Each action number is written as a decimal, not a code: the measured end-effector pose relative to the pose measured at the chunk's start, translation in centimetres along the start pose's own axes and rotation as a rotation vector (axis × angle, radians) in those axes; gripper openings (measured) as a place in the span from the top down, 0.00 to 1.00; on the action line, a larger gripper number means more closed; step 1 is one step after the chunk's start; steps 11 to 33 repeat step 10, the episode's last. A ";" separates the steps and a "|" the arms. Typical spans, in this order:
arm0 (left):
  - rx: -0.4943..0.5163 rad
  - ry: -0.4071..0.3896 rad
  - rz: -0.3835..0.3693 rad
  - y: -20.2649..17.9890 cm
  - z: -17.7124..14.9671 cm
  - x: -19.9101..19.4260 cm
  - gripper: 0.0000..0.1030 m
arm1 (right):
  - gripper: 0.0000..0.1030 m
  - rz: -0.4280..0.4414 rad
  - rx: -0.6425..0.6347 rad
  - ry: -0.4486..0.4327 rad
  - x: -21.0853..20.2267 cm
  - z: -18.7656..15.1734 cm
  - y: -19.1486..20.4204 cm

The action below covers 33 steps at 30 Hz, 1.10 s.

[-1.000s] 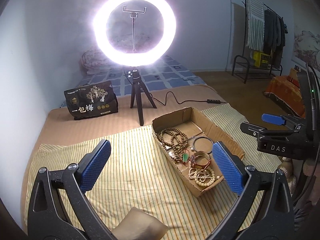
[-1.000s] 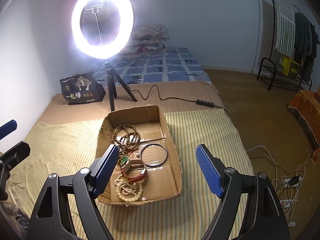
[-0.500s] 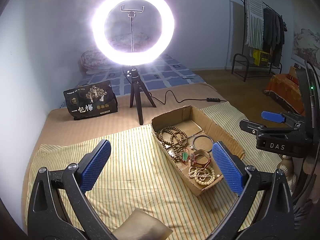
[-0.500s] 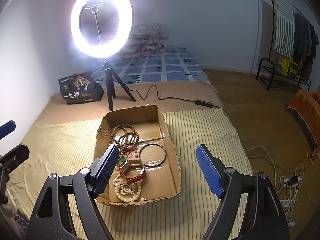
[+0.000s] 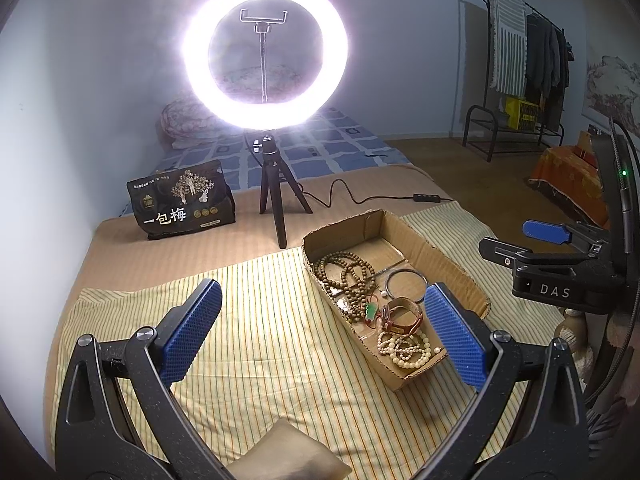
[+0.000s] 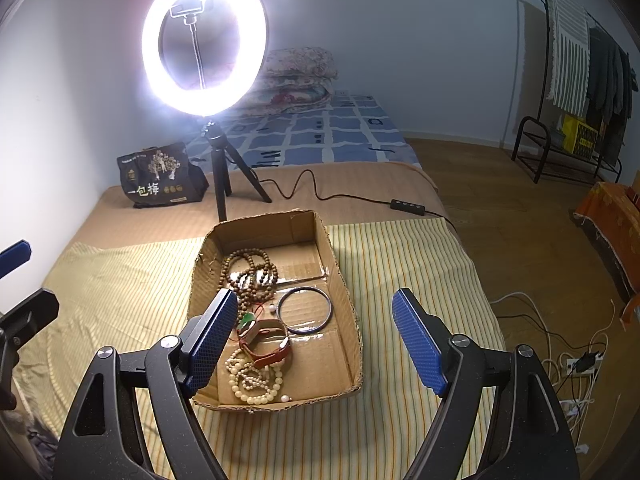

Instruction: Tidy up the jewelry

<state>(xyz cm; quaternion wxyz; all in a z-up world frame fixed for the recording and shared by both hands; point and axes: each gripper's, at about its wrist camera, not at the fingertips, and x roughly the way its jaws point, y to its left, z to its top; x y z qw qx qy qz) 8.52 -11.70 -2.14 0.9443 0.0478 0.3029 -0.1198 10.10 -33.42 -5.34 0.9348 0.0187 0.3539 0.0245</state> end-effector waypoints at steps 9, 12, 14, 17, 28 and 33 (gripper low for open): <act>0.009 -0.008 0.002 0.0 -0.2 -0.2 0.00 | 0.23 -0.001 0.000 0.000 0.0 0.0 0.0; 0.010 -0.009 0.002 0.0 -0.1 -0.2 0.00 | 0.23 -0.001 0.000 -0.001 0.0 0.0 0.0; 0.010 -0.009 0.002 0.0 -0.1 -0.2 0.00 | 0.23 -0.001 0.000 -0.001 0.0 0.0 0.0; 0.010 -0.009 0.002 0.0 -0.1 -0.2 0.00 | 0.23 -0.001 0.000 -0.001 0.0 0.0 0.0; 0.010 -0.009 0.002 0.0 -0.1 -0.2 0.00 | 0.23 -0.001 0.000 -0.001 0.0 0.0 0.0; 0.010 -0.009 0.002 0.0 -0.1 -0.2 0.00 | 0.23 -0.001 0.000 -0.001 0.0 0.0 0.0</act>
